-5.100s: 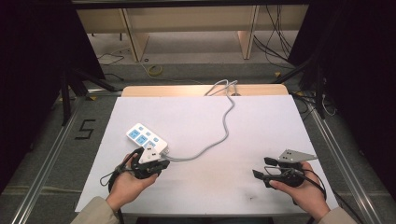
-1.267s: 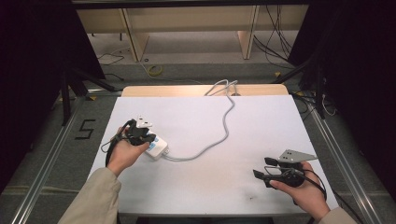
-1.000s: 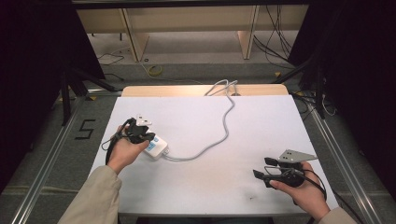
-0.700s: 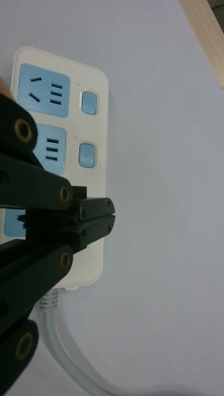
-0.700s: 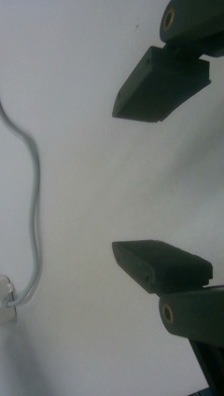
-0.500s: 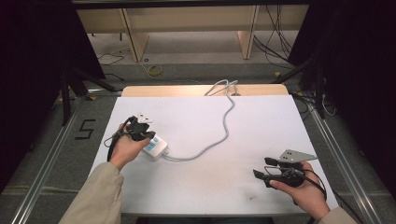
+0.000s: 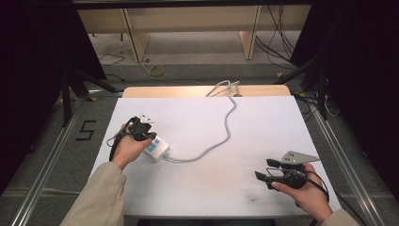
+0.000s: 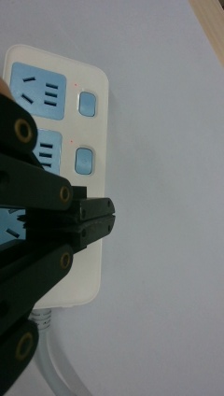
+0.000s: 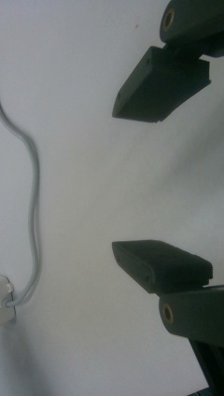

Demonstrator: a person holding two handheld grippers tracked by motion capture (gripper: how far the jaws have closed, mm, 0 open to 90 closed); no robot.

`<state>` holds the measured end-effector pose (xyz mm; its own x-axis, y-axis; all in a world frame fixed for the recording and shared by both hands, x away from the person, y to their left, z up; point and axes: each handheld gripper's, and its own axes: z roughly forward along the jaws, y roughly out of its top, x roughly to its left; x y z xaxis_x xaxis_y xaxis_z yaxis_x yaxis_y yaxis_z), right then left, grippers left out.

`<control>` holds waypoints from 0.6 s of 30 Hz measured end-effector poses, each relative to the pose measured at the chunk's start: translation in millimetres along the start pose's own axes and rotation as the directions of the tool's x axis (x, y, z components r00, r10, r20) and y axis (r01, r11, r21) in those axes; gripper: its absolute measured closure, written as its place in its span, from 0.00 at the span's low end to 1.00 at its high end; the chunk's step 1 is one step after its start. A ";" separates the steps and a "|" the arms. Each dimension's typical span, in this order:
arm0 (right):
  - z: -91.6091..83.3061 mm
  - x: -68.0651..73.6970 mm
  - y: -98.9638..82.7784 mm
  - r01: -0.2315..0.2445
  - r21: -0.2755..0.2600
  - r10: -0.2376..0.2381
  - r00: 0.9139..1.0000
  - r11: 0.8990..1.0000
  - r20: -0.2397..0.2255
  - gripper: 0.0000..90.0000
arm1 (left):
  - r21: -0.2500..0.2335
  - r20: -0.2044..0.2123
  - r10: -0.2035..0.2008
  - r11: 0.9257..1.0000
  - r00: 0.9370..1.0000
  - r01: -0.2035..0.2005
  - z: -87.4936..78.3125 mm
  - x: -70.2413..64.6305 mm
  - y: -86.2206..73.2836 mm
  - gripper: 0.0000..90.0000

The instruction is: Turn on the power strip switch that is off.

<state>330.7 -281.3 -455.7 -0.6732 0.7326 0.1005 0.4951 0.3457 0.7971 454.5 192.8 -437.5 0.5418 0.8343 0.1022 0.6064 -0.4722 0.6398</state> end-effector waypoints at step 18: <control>-0.1 0.0 -0.1 0.000 0.006 0.000 1.000 1.000 -0.001 0.34 | 0.021 -0.003 0.005 1.000 1.000 -0.004 6.8 0.9 1.8 1.00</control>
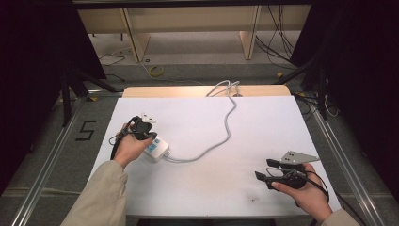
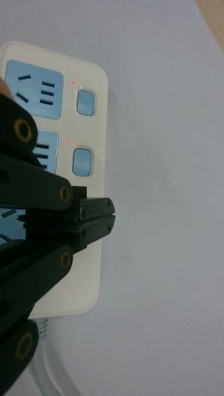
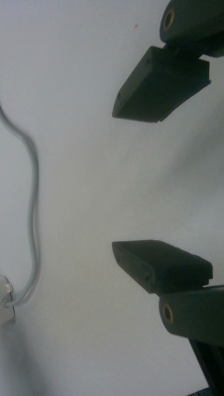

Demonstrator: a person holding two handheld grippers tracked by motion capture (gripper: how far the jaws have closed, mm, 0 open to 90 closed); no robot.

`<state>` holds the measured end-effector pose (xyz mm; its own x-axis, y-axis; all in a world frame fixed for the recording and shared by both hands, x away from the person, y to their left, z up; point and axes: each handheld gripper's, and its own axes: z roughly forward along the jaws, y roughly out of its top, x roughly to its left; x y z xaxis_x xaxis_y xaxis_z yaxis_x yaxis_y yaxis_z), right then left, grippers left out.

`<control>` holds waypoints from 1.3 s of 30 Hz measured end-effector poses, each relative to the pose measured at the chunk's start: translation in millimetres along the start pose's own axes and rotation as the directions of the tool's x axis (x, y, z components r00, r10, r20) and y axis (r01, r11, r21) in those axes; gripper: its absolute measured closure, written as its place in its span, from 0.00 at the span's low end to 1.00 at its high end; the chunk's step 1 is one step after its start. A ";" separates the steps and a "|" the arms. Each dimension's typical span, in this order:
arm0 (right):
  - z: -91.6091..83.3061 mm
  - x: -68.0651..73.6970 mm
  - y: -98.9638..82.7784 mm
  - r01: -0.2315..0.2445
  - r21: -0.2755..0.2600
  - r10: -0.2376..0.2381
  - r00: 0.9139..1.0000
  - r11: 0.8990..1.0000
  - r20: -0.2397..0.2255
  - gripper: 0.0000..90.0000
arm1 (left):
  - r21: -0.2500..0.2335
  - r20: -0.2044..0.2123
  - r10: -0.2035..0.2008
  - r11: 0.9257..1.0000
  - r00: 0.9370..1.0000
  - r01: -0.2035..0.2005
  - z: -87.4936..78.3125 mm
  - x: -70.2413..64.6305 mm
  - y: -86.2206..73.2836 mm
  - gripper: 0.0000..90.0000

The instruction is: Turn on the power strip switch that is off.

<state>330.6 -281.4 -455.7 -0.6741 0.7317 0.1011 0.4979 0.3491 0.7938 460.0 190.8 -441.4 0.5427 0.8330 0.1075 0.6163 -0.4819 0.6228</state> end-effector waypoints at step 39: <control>0.4 0.0 -0.4 -0.001 0.002 0.001 1.000 1.000 -0.002 0.34 | 0.062 0.001 0.047 0.997 0.999 -0.047 10.2 -7.6 5.9 1.00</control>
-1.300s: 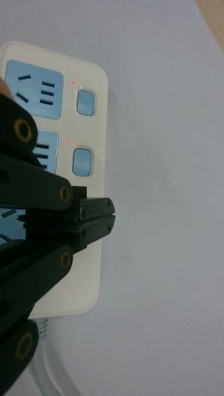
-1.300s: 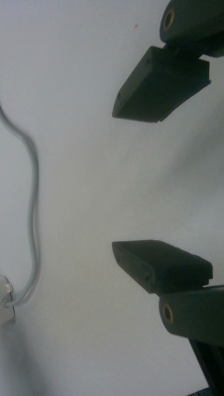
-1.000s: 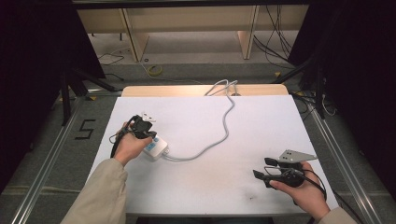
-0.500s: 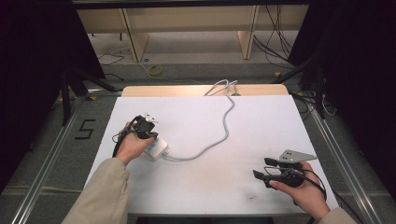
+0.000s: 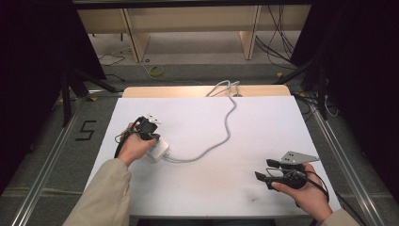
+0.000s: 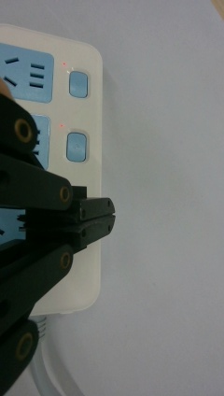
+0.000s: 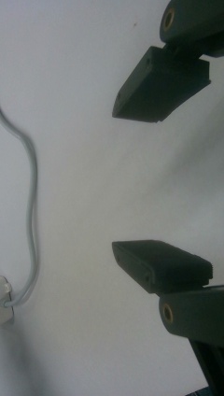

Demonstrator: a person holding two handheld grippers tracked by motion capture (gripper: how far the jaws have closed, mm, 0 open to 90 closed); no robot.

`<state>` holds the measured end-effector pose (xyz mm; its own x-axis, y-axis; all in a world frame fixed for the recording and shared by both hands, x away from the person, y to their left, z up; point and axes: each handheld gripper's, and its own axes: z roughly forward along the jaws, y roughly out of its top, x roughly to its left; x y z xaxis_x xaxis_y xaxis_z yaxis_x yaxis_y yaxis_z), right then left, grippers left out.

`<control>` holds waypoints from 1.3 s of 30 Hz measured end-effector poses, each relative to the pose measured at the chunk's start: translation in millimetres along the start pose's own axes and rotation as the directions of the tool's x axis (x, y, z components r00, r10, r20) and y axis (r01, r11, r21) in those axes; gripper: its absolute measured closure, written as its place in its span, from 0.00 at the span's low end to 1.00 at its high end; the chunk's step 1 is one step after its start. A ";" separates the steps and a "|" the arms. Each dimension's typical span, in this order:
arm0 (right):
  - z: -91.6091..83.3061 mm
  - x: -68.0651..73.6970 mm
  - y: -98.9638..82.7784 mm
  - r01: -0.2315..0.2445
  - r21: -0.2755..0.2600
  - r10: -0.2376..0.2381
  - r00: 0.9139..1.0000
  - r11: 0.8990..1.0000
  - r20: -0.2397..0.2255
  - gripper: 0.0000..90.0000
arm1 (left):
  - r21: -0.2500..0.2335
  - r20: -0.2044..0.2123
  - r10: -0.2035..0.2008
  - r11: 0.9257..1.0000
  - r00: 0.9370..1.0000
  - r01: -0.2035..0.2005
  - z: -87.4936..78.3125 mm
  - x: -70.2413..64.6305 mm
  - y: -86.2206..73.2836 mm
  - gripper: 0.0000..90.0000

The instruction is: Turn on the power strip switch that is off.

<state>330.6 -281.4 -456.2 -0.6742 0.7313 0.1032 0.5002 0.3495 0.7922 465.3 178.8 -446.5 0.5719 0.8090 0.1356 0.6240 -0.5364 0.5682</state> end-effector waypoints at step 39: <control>0.3 0.5 0.1 0.000 0.001 0.000 1.000 1.000 0.001 0.34 | 0.017 0.039 -0.018 1.000 0.999 0.017 1.3 -4.6 0.8 1.00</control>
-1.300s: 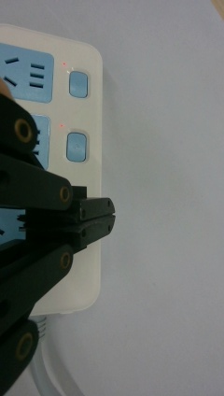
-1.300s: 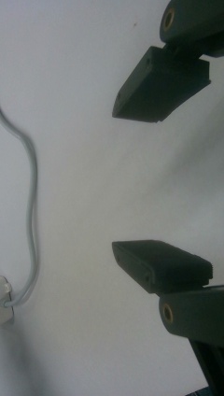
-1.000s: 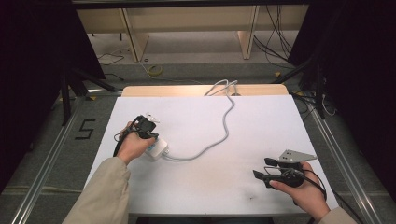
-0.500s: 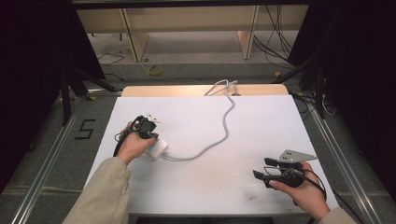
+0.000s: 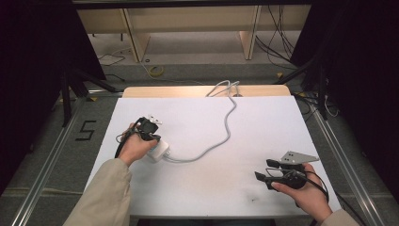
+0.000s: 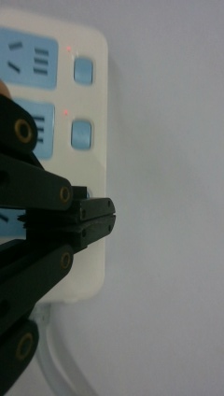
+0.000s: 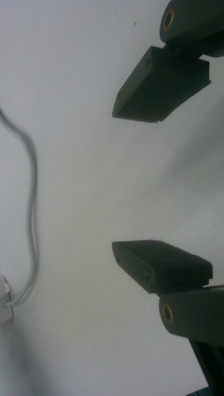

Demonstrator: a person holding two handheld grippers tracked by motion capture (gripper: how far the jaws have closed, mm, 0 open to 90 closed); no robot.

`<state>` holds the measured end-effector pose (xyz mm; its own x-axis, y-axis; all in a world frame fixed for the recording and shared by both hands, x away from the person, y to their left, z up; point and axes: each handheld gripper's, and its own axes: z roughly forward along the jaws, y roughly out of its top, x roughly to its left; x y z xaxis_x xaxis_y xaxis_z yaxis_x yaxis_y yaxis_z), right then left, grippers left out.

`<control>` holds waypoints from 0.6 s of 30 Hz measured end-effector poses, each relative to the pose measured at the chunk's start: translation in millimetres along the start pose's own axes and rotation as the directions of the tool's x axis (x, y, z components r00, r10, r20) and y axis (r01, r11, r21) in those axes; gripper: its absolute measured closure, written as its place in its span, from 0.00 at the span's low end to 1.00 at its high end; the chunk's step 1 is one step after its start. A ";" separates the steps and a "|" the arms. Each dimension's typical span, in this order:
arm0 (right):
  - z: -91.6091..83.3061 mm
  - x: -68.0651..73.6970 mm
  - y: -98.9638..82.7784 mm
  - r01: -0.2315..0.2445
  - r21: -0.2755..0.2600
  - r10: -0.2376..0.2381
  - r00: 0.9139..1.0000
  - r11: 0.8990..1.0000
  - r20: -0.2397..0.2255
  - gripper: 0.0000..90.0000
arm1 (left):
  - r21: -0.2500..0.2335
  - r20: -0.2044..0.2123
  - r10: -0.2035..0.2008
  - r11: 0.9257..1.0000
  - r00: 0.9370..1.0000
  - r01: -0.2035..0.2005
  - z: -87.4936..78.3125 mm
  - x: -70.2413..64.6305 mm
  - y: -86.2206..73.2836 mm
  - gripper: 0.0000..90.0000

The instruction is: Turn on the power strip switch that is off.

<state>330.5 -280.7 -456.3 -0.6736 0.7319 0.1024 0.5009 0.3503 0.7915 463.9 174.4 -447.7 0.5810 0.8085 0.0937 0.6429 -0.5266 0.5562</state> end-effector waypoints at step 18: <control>-0.1 0.0 0.0 -0.001 0.000 0.001 1.000 1.000 -0.001 0.34 | 0.014 -0.067 0.039 0.999 0.997 -0.038 -0.2 -2.6 2.2 1.00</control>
<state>330.4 -280.8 -456.2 -0.6734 0.7319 0.1039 0.5015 0.3490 0.7917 463.7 171.2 -446.5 0.5714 0.8028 0.1703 0.6272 -0.5610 0.5403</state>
